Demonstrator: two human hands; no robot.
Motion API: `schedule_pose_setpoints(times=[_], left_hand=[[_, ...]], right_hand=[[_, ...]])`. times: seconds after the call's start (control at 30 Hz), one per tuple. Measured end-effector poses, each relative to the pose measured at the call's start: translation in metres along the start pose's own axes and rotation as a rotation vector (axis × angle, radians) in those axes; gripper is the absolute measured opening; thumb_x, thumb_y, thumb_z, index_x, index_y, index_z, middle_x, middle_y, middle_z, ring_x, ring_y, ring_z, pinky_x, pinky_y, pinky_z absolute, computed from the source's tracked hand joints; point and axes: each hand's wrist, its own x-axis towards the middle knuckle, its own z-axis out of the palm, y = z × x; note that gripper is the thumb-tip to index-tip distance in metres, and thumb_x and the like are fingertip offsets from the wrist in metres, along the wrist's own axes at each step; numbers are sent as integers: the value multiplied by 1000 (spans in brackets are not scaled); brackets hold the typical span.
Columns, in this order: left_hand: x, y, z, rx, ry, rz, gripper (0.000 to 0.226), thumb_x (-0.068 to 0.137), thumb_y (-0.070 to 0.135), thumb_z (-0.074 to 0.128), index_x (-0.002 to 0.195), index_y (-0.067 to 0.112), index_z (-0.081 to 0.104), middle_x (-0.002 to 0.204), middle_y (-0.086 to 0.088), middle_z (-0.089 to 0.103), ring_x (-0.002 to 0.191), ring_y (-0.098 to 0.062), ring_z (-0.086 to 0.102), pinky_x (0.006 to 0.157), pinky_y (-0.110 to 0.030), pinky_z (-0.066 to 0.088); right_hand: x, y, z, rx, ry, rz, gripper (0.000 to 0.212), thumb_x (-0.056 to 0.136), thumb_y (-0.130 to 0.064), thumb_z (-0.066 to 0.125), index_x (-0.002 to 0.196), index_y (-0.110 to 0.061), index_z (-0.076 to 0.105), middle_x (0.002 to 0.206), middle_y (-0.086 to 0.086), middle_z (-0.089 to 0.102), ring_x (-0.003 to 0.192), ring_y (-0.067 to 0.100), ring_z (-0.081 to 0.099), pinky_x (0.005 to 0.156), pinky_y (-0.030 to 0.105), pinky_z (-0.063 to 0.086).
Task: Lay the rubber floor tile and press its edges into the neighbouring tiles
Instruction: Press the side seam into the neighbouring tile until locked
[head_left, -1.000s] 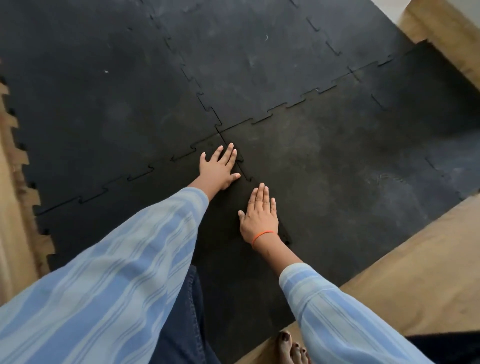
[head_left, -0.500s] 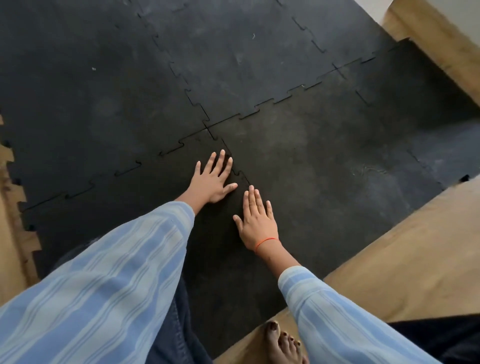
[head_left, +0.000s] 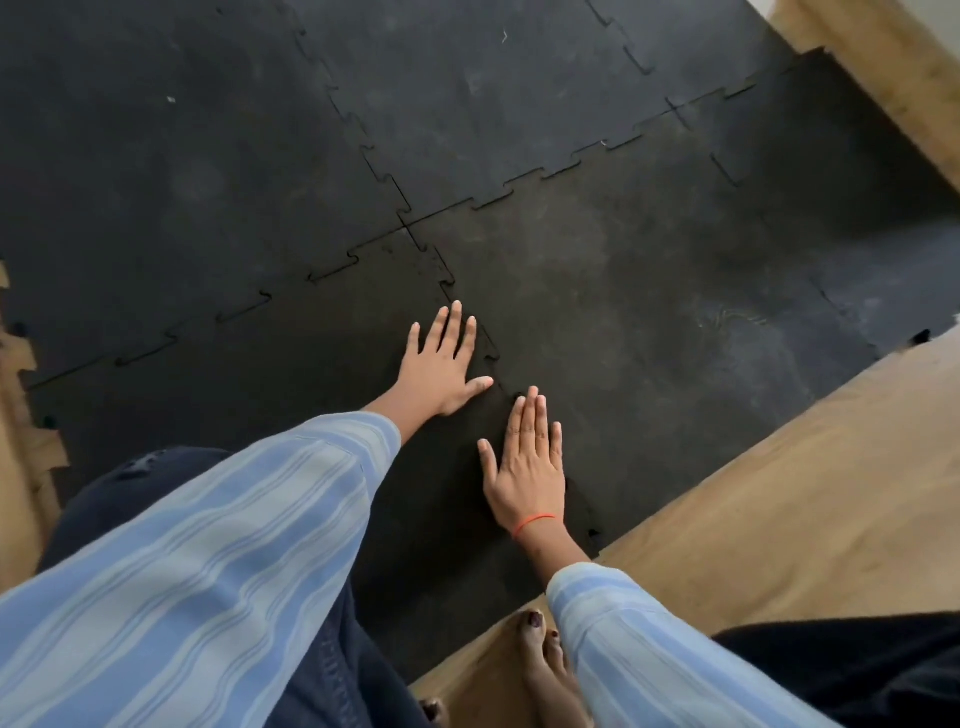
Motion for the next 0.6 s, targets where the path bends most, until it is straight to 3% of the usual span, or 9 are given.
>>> schedule_pose_setpoints(times=[0.13, 0.23, 0.4, 0.6], left_hand=[[-2, -1, 0, 29, 23, -1, 88, 92, 68, 19, 150, 13, -18, 157, -11, -27, 147, -25, -18, 116, -53, -6], [-11, 9, 3, 43, 2, 14, 104, 84, 77, 22, 149, 8, -20, 155, -16, -29, 146, -28, -20, 116, -53, -6], [-11, 16, 3, 3, -35, -8, 116, 77, 84, 27, 146, 7, -25, 153, -17, -33, 144, -30, -25, 117, -52, -6], [-8, 15, 7, -4, -40, -10, 116, 77, 84, 25, 145, 7, -29, 151, -16, -37, 143, -30, -29, 116, -52, -8]], right_hand=[[5, 2, 2, -23, 1, -14, 71, 97, -55, 12, 147, -13, -15, 153, 1, -27, 143, 15, -25, 117, 36, -15], [3, 8, 3, 13, 14, -38, 67, 98, -51, 13, 148, -15, -13, 155, 0, -23, 144, 13, -22, 118, 37, -14], [-28, 33, 10, -30, 165, 66, 67, 97, -49, 15, 149, -9, 5, 158, 5, -2, 149, 20, 1, 120, 38, -8], [-25, 34, 15, -86, 124, 58, 73, 95, -55, 13, 151, -9, 8, 160, 5, 0, 149, 20, 0, 120, 43, -6]])
